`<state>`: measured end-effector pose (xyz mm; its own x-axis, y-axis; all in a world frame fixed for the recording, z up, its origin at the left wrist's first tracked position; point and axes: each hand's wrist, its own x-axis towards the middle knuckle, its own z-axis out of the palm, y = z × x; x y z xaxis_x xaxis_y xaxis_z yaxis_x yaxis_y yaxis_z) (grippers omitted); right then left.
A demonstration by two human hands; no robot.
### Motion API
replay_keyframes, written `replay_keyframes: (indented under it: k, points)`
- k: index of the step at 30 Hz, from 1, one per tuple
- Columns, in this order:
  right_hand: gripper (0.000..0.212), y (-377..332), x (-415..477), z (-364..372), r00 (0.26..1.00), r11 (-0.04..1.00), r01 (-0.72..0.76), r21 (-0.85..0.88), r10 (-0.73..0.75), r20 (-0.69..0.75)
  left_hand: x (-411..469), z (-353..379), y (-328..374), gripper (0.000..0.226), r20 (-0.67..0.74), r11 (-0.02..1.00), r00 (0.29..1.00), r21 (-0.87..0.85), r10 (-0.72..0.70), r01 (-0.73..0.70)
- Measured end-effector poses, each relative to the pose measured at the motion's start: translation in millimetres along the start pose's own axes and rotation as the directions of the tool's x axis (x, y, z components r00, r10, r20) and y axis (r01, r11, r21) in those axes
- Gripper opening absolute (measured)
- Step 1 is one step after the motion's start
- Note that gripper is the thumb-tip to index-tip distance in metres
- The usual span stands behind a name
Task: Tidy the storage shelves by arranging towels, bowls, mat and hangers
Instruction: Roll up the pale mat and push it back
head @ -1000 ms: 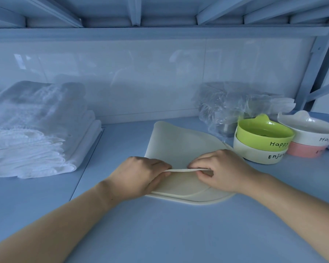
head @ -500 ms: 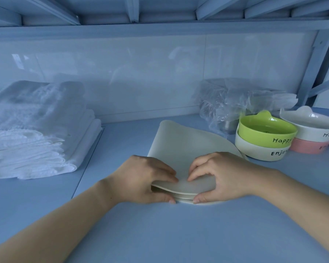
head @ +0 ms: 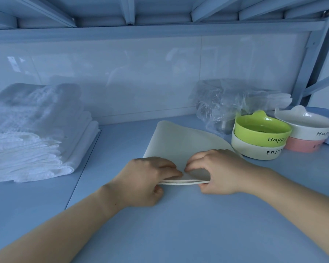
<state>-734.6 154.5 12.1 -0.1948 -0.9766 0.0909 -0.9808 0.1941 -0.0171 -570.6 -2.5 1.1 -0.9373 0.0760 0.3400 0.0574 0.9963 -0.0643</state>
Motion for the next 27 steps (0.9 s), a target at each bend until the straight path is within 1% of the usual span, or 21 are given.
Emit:
replay_keyframes:
  k: [3, 5, 7, 9, 11, 12, 14, 16, 19, 23, 27]
  points:
    - [0.045, -2.2, 0.8, -3.9, 1.0, 0.999, -0.024, -0.04, 0.024, 0.001, 0.4, 4.2, -9.6, 0.064, 0.118, 0.982, 0.977, -0.05, -0.175, 0.182]
    - [0.046, -3.8, 0.5, -6.2, 0.999, 0.998, -0.041, -0.044, 0.042, 0.033, 0.3, 6.4, -14.7, 0.067, 0.153, 0.97, 0.966, -0.1, -0.206, 0.223]
    - [0.053, -3.6, -0.1, -7.8, 0.993, 0.996, -0.081, -0.049, 0.084, 0.081, 0.9, 7.6, -16.6, 0.071, 0.151, 0.972, 0.969, -0.101, -0.197, 0.213]
    - [0.063, -2.4, -0.8, -9.5, 0.981, 0.987, -0.146, -0.074, 0.154, 0.121, 1.0, 8.6, -17.3, 0.075, 0.131, 0.976, 0.972, -0.067, -0.197, 0.206]
    - [0.067, -1.9, -0.7, -9.0, 0.971, 0.977, -0.197, -0.077, 0.205, 0.12, 1.2, 9.8, -18.5, 0.078, 0.103, 0.982, 0.978, -0.019, -0.183, 0.186]
    - [0.065, -2.0, -0.5, -8.1, 0.971, 0.976, -0.207, -0.069, 0.214, 0.105, 1.7, 10.1, -19.6, 0.078, 0.099, 0.985, 0.98, 0.005, -0.172, 0.172]
    - [0.057, -2.8, -0.1, -5.7, 0.976, 0.977, -0.204, -0.065, 0.208, 0.065, 2.9, 8.8, -22.2, 0.08, 0.109, 0.987, 0.981, 0.052, -0.158, 0.153]
    - [0.055, -3.9, 0.4, -4.2, 0.98, 0.977, -0.197, -0.079, 0.2, 0.026, 4.0, 6.1, -25.7, 0.083, 0.126, 0.987, 0.981, 0.081, -0.147, 0.137]
    - [0.058, -3.3, 3.6, -1.1, 0.988, 0.979, -0.152, -0.134, 0.152, -0.014, 5.4, 2.9, -31.2, 0.085, 0.146, 0.989, 0.981, 0.091, -0.131, 0.118]
    - [0.065, 2.1, 15.1, -2.2, 0.993, 0.981, -0.096, -0.166, 0.085, -0.077, 6.3, 2.5, -36.1, 0.085, 0.141, 0.985, 0.978, 0.095, -0.156, 0.144]
    - [0.065, 11.1, 30.6, -8.9, 0.991, 0.979, -0.072, -0.188, 0.049, -0.125, 8.7, 0.3, -38.9, 0.086, 0.123, 0.982, 0.977, 0.101, -0.174, 0.163]
